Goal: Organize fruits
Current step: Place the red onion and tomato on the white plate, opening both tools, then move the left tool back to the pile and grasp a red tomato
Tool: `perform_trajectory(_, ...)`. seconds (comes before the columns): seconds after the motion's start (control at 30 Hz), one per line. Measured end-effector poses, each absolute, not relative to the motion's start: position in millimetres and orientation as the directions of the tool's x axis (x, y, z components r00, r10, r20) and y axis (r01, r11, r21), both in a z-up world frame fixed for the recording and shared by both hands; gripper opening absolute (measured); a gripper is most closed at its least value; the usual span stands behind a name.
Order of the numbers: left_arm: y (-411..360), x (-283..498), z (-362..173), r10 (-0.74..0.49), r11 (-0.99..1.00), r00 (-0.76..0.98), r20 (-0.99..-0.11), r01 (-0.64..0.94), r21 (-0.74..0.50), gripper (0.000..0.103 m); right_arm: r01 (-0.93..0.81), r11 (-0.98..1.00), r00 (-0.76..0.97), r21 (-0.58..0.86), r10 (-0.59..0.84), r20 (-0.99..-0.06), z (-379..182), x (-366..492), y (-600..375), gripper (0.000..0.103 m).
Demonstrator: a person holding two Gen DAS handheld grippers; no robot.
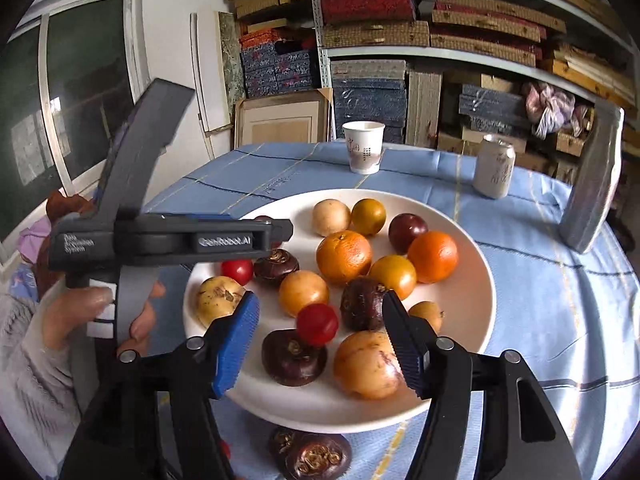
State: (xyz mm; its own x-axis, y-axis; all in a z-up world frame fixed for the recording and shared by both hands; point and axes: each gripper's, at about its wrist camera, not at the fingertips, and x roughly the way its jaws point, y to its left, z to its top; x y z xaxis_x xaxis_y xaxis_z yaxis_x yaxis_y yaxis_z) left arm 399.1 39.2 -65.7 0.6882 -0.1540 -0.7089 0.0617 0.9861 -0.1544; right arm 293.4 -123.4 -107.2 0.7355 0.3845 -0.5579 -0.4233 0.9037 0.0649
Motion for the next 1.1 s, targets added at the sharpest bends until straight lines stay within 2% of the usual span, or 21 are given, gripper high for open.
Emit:
perform_trajectory(0.07, 40, 395, -57, -0.149, 0.986, 0.704, -0.694, 0.058, -0.153, 0.086, -0.42, 0.905, 0.748, 0.069, 0.388, -0.539, -102, 287, -127, 0.065)
perform_trajectory(0.13, 43, 387, -46, -0.144, 0.986, 0.725, -0.673, 0.046, -0.162, 0.095, -0.42, 0.904, 0.754, 0.075, 0.393, -0.527, -96, 281, -132, 0.067)
perform_trajectory(0.2, 45, 380, -36, -0.141, 0.984, 0.74, -0.657, 0.034, -0.173, 0.097, -0.415, 0.906, 0.763, 0.09, 0.4, -0.508, -89, 272, -139, 0.08)
perform_trajectory(0.23, 46, 377, -31, -0.141, 0.984, 0.742, -0.656, 0.032, -0.175, 0.097, -0.407, 0.908, 0.77, 0.096, 0.398, -0.499, -87, 269, -142, 0.083)
perform_trajectory(0.33, 45, 357, -22, -0.128, 0.988, 0.747, -0.652, 0.039, -0.15, 0.098, -0.39, 0.913, 0.788, 0.117, 0.397, -0.47, -78, 256, -154, 0.087)
perform_trajectory(0.4, 45, 341, -21, -0.101, 0.993, 0.753, -0.65, 0.038, -0.11, 0.098, -0.371, 0.92, 0.802, 0.128, 0.387, -0.456, -73, 246, -162, 0.094)
perform_trajectory(0.57, 58, 289, -43, -0.071, 0.996, 0.737, -0.672, 0.014, -0.09, 0.098, -0.339, 0.927, 0.819, 0.16, 0.374, -0.435, -76, 219, -181, 0.099)
perform_trajectory(0.73, 52, 245, -58, -0.119, 0.992, 0.71, -0.694, 0.058, -0.111, 0.098, -0.278, 0.943, 0.817, 0.184, 0.333, -0.471, -95, 197, -202, 0.099)
perform_trajectory(1.0, -1, 188, -71, -0.097, 0.981, 0.725, -0.682, 0.186, 0.058, 0.098, -0.215, 0.948, 0.836, 0.235, 0.303, -0.457, -102, 178, -227, 0.099)
perform_trajectory(1.1, -3, 183, -73, -0.154, 0.972, 0.697, -0.7, 0.235, 0.019, 0.098, -0.202, 0.946, 0.834, 0.252, 0.301, -0.462, -103, 180, -231, 0.099)
